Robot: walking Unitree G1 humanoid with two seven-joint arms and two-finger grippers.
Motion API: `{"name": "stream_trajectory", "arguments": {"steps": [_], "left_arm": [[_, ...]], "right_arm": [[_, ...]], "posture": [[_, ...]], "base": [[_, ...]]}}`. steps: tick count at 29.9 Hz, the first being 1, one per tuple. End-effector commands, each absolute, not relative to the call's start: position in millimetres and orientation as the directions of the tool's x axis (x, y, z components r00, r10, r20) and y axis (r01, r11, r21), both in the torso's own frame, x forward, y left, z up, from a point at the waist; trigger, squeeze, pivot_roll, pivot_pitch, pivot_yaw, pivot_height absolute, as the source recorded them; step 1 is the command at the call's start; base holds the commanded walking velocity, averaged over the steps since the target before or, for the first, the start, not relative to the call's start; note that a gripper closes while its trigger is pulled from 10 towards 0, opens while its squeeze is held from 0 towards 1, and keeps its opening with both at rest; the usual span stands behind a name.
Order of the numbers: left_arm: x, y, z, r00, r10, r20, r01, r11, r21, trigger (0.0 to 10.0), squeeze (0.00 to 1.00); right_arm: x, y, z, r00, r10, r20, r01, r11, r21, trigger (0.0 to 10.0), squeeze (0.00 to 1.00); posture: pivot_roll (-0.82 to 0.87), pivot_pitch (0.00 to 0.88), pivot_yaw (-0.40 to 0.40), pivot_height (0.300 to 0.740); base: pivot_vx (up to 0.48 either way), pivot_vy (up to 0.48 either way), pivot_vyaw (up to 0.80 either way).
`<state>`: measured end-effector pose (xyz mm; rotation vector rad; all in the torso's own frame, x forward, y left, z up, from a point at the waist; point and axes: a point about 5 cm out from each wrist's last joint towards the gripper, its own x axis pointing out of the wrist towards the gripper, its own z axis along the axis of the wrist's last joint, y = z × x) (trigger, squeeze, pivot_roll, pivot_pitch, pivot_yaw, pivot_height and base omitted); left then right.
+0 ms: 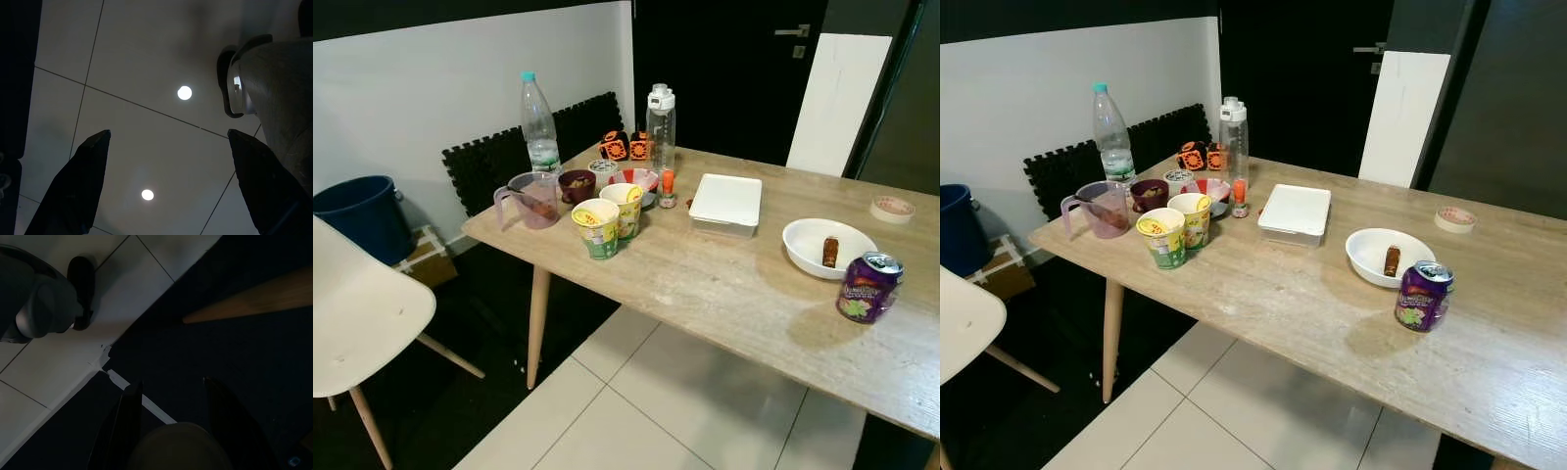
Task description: Restocking fridge
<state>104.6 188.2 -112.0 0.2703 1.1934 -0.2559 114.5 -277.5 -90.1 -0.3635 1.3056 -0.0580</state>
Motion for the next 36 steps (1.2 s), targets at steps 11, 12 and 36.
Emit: {"name": "stream_trajectory", "arguments": {"steps": [11, 12, 36], "left_arm": [[101.8, 175.3, -114.2, 0.329, -0.086, -0.940, 0.358, 0.933, 0.040, 10.0, 0.00], [101.9, 175.2, -114.2, 0.329, -0.086, -0.940, 0.358, 0.933, 0.040, 10.0, 0.00], [103.0, 173.5, -114.1, 0.330, -0.090, -0.940, 0.364, 0.931, 0.038, 10.0, 0.00]], "right_arm": [[115.5, -276.1, -90.3, 0.267, -0.244, -0.932, -0.150, 0.945, -0.290, 10.0, 0.00], [115.5, -276.2, -90.3, 0.267, -0.245, -0.932, -0.149, 0.945, -0.291, 10.0, 0.00], [116.8, -275.8, -90.0, 0.267, -0.243, -0.933, -0.142, 0.947, -0.288, 10.0, 0.00]], "posture": [[-0.08, 0.000, -0.033, 0.740], [-0.08, 0.000, -0.033, 0.740], [-0.08, 0.000, -0.034, 0.740]], "base": [[-0.287, 0.000, 0.00], [-0.304, 0.000, 0.00], [-0.329, 0.000, 0.00]]}}
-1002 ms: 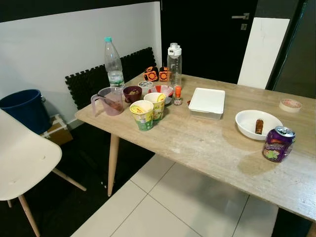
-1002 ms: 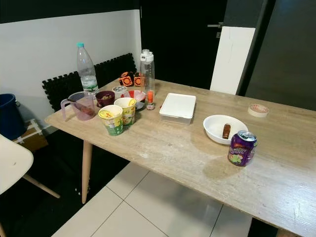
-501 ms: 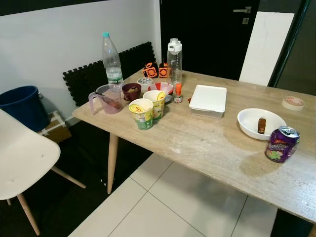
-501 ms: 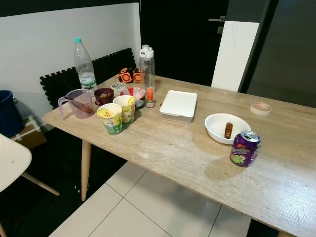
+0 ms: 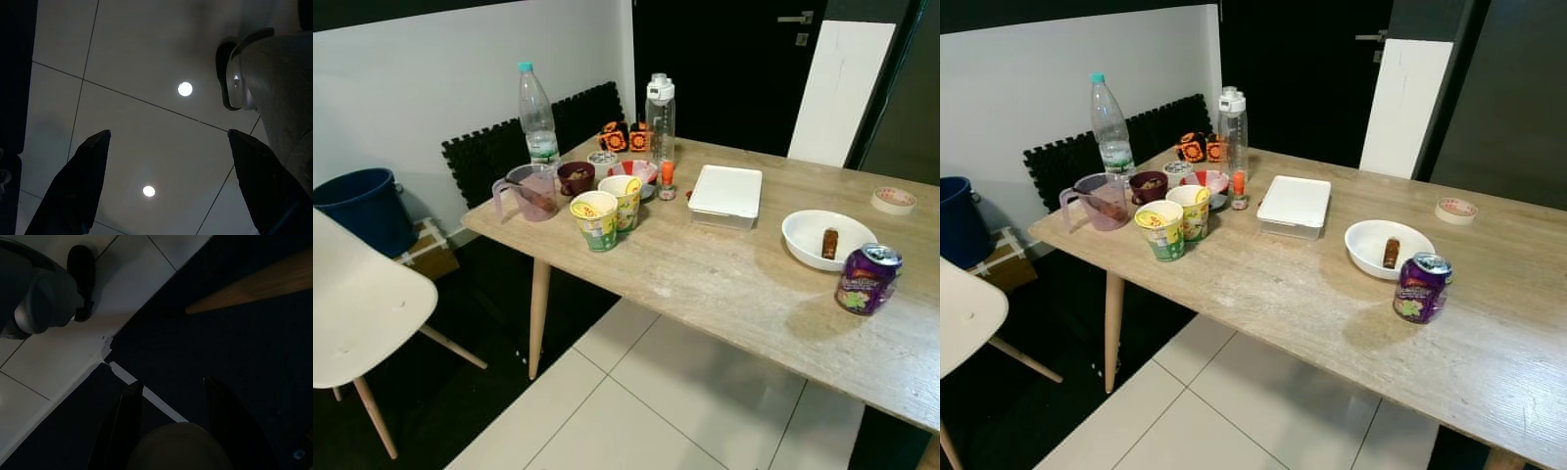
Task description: Restocking fridge
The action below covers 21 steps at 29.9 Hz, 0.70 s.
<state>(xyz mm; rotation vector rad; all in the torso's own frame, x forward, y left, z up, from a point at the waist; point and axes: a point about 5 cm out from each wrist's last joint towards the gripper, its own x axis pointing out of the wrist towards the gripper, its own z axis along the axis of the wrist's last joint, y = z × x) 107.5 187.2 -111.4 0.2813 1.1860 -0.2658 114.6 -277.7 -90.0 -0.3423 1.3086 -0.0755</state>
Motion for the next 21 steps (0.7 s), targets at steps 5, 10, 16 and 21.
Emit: {"name": "stream_trajectory", "arguments": {"steps": [5, 10, 16, 21], "left_arm": [[103.1, 173.4, -114.1, 0.330, -0.092, -0.940, 0.366, 0.930, 0.037, 10.0, 0.00], [103.5, 173.2, -114.0, 0.330, -0.093, -0.939, 0.367, 0.930, 0.037, 10.0, 0.00], [104.1, 173.2, -113.8, 0.332, -0.093, -0.939, 0.367, 0.929, 0.038, 10.0, 0.00], [104.2, 173.1, -113.8, 0.332, -0.093, -0.939, 0.368, 0.929, 0.038, 10.0, 0.00]], "right_arm": [[116.8, -275.1, -90.3, 0.266, -0.241, -0.933, -0.140, 0.948, -0.285, 10.0, 0.00], [116.6, -275.0, -90.4, 0.265, -0.241, -0.934, -0.139, 0.949, -0.284, 10.0, 0.00], [116.3, -275.0, -90.5, 0.265, -0.241, -0.934, -0.136, 0.949, -0.284, 10.0, 0.00], [116.3, -274.9, -90.5, 0.265, -0.241, -0.934, -0.136, 0.949, -0.284, 10.0, 0.00]], "posture": [[-0.08, 0.000, -0.033, 0.740], [-0.08, 0.000, -0.033, 0.740], [-0.08, 0.000, -0.033, 0.740], [-0.08, 0.000, -0.033, 0.740]], "base": [[-0.341, 0.000, 0.00], [-0.343, 0.000, 0.00], [-0.344, 0.000, 0.00], [-0.343, 0.000, 0.00]]}}
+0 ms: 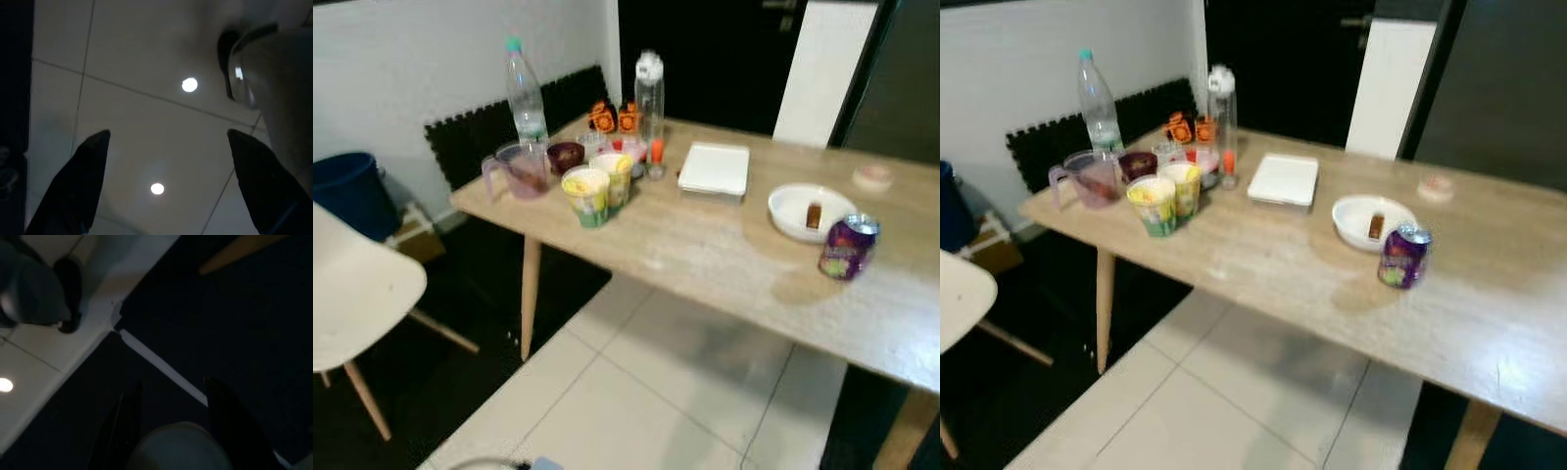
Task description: Restocking fridge
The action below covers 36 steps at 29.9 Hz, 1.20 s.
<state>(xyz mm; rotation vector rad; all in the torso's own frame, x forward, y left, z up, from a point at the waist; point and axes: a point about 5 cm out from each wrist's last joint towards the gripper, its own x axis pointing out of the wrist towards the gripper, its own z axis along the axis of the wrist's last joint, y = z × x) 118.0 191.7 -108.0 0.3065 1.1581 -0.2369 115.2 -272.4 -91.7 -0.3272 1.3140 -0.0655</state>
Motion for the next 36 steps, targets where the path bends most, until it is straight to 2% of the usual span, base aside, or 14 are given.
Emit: {"name": "stream_trajectory", "arguments": {"steps": [1, 22, 28, 36], "left_arm": [[104.2, 173.0, -113.8, 0.332, -0.094, -0.939, 0.368, 0.929, 0.037, 10.0, 0.00], [104.8, 171.7, -113.7, 0.333, -0.098, -0.938, 0.368, 0.929, 0.034, 10.0, 0.00], [104.9, 172.4, -113.7, 0.334, -0.092, -0.938, 0.361, 0.932, 0.037, 10.0, 0.00], [104.3, 172.5, -113.9, 0.329, -0.095, -0.939, 0.358, 0.933, 0.031, 10.0, 0.00]], "right_arm": [[116.3, -274.8, -90.5, 0.265, -0.241, -0.934, -0.136, 0.949, -0.283, 10.0, 0.00], [118.7, -273.3, -90.3, 0.275, -0.235, -0.932, -0.130, 0.952, -0.278, 10.0, 0.00], [117.2, -273.1, -90.9, 0.265, -0.235, -0.935, -0.123, 0.953, -0.275, 10.0, 0.00], [113.7, -273.9, -91.6, 0.249, -0.238, -0.939, -0.128, 0.953, -0.275, 10.0, 0.00]], "posture": [[-0.08, 0.000, -0.033, 0.740], [-0.08, 0.000, -0.033, 0.740], [-0.08, 0.000, -0.033, 0.740], [-0.08, 0.000, -0.033, 0.740]], "base": [[-0.345, 0.000, 0.00], [-0.337, 0.000, 0.00], [0.000, 0.000, 0.00], [0.000, 0.000, -0.74]]}}
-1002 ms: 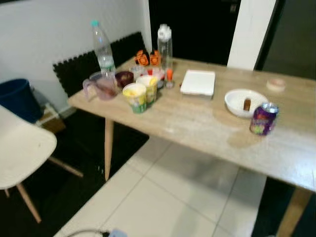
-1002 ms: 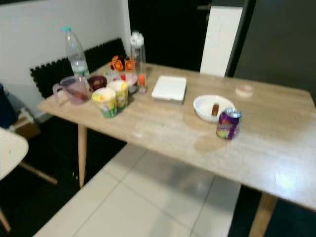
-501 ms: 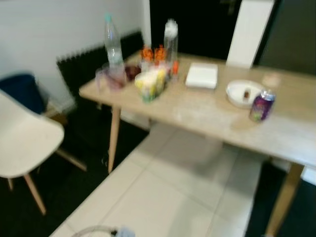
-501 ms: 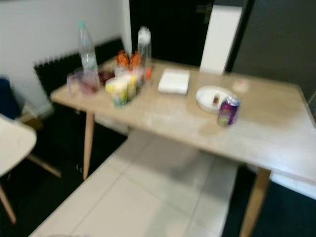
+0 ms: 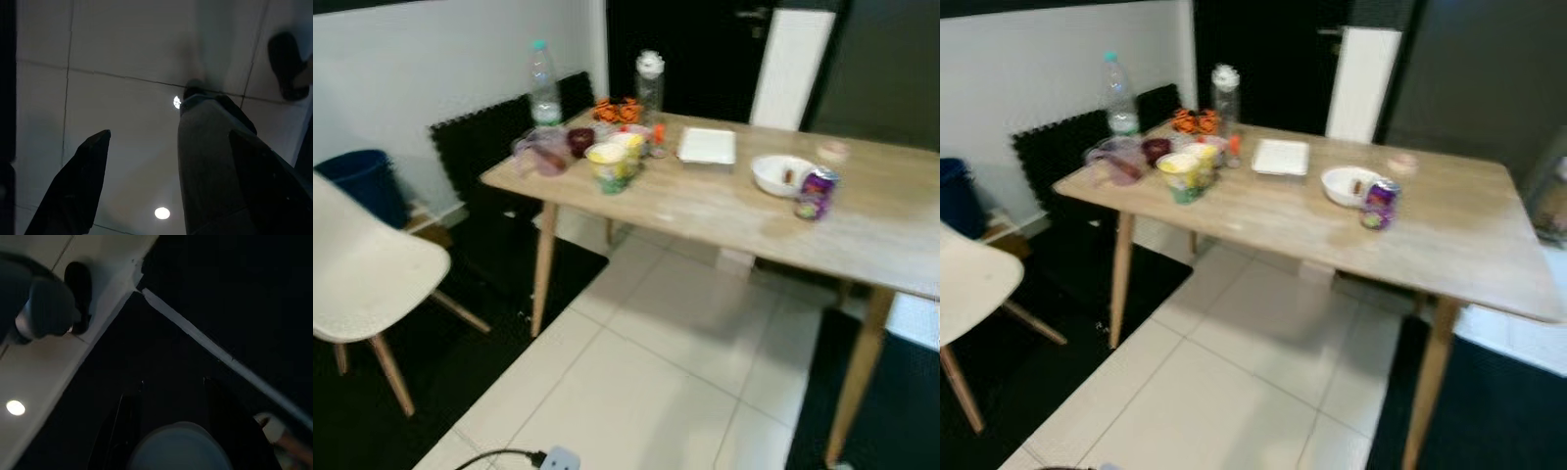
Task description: Restocking fridge
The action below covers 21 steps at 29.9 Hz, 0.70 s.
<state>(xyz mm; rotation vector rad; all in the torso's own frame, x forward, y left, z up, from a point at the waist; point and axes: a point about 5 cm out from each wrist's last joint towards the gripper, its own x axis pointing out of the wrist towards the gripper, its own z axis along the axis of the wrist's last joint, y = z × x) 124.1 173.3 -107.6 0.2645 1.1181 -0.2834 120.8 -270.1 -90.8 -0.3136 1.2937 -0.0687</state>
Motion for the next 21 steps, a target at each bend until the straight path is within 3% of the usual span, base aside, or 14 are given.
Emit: {"name": "stream_trajectory", "arguments": {"steps": [1, 21], "left_arm": [[104.1, 172.3, -113.9, 0.328, -0.097, -0.940, 0.360, 0.933, 0.029, 10.0, 0.00], [104.6, 173.6, -113.6, 0.323, -0.106, -0.940, 0.373, 0.928, 0.024, 10.0, 0.00]], "right_arm": [[113.2, -274.1, -91.7, 0.247, -0.238, -0.939, -0.128, 0.953, -0.276, 10.0, 0.00], [111.7, -273.7, -92.3, 0.237, -0.240, -0.942, -0.143, 0.950, -0.278, 10.0, 0.00]], "posture": [[-0.09, 0.000, -0.033, 0.740], [-0.08, 0.000, -0.028, 0.740]], "base": [[0.000, 0.000, -0.75], [0.000, 0.000, -0.75]]}}
